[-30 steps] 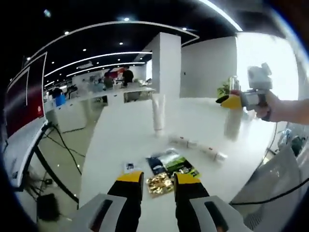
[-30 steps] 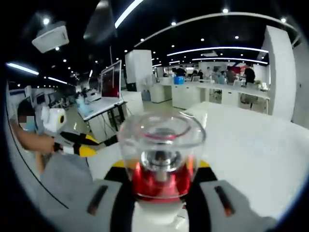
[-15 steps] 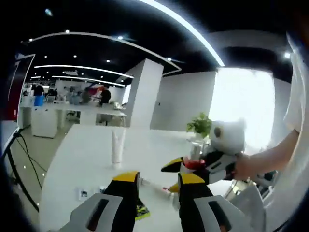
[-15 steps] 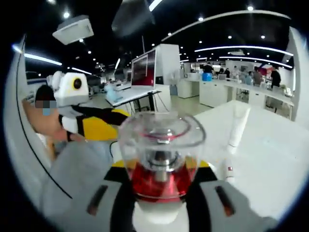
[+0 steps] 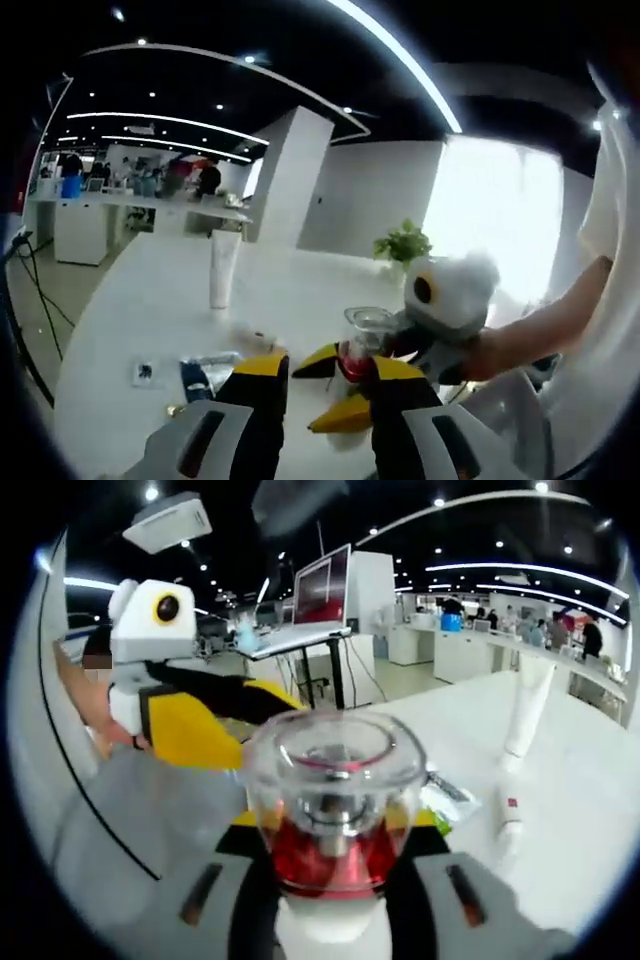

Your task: Arrange the skincare products in the storage area until every visible bottle or jar stands upright without overlapping.

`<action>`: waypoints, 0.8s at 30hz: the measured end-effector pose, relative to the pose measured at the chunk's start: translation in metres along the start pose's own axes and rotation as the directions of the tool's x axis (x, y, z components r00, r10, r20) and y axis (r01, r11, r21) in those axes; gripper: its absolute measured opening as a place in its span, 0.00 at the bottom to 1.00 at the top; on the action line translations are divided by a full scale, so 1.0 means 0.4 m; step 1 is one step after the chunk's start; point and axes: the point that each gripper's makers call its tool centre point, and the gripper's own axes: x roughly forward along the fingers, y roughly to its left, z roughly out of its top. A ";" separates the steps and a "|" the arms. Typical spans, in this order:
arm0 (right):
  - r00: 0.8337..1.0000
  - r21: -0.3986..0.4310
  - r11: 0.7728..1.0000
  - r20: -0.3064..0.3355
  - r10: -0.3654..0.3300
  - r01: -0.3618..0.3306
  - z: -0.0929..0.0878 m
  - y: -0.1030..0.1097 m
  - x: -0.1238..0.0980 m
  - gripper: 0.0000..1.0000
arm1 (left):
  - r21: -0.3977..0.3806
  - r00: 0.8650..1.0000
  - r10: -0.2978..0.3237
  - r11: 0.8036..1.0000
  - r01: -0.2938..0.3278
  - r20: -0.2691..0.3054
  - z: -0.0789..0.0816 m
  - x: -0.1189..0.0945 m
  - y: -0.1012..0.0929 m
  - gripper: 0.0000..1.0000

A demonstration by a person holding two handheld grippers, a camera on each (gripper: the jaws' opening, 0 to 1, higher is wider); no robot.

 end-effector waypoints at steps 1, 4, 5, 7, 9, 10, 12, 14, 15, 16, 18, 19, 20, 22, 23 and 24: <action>1.000 -0.005 1.000 -0.004 0.004 -0.004 -0.007 0.003 0.002 0.38 | 0.002 1.000 -0.006 1.000 0.006 -0.006 -0.005 0.003 -0.005 0.33; 1.000 -0.023 1.000 -0.016 0.012 -0.013 -0.021 0.010 0.006 0.38 | 0.047 0.999 -0.017 0.999 0.019 -0.042 -0.026 0.011 -0.015 0.33; 1.000 -0.032 0.999 -0.019 0.023 -0.024 -0.027 0.016 0.008 0.38 | 0.076 0.998 -0.019 0.997 0.023 -0.054 -0.031 0.015 -0.022 0.33; 0.999 -0.041 0.998 -0.024 0.047 -0.048 -0.037 0.027 0.013 0.38 | 0.126 0.997 -0.021 0.992 0.029 -0.069 -0.039 0.023 -0.038 0.33; 0.996 -0.063 0.995 -0.039 0.077 -0.080 -0.045 0.041 0.021 0.38 | 0.193 0.996 -0.011 0.981 0.028 -0.087 -0.047 0.023 -0.044 0.34; 0.996 -0.071 0.994 -0.043 0.083 -0.086 -0.048 0.043 0.026 0.38 | 0.210 0.996 -0.012 0.977 0.031 -0.089 -0.049 0.023 -0.048 0.34; 0.994 -0.083 0.991 -0.050 0.101 -0.104 -0.050 0.051 0.038 0.38 | 0.236 0.994 -0.019 0.971 0.043 -0.104 -0.057 0.024 -0.059 0.34; 0.992 -0.089 0.988 -0.051 0.120 -0.124 -0.050 0.058 0.050 0.38 | 0.262 0.994 -0.014 0.964 0.043 -0.109 -0.061 0.024 -0.062 0.34; 0.990 -0.098 0.986 -0.055 0.130 -0.135 -0.050 0.065 0.057 0.38 | 0.268 0.993 -0.016 0.962 0.046 -0.114 -0.064 0.025 -0.062 0.34; 0.989 -0.105 0.985 -0.056 0.134 -0.139 -0.050 0.067 0.060 0.37 | 0.269 0.993 -0.015 0.962 0.046 -0.116 -0.065 0.026 -0.062 0.35; 0.987 -0.123 0.979 -0.017 0.159 -0.160 -0.030 0.078 0.068 0.37 | 0.277 0.992 0.011 0.961 0.023 -0.122 -0.068 0.024 -0.049 0.37; 0.987 -0.128 0.979 -0.015 0.160 -0.161 -0.026 0.078 0.071 0.37 | 0.269 0.993 0.021 0.963 0.011 -0.116 -0.066 0.025 -0.042 0.38; 0.986 -0.125 0.978 -0.013 0.167 -0.167 -0.021 0.078 0.072 0.36 | 0.258 0.993 0.027 0.966 0.002 -0.111 -0.064 0.024 -0.035 0.39; 0.983 -0.141 0.974 0.010 0.183 -0.179 -0.007 0.080 0.076 0.34 | 0.236 0.994 0.048 0.971 -0.024 -0.100 -0.058 0.022 -0.021 0.38; 0.983 -0.159 0.970 0.002 0.184 -0.182 -0.005 0.075 0.083 0.34 | 0.215 0.995 0.053 0.976 -0.033 -0.089 -0.052 0.019 -0.009 0.36; 0.982 -0.183 0.965 0.002 0.189 -0.186 -0.005 0.075 0.088 0.34 | 0.189 0.995 0.051 0.981 -0.033 -0.087 -0.051 0.019 -0.007 0.35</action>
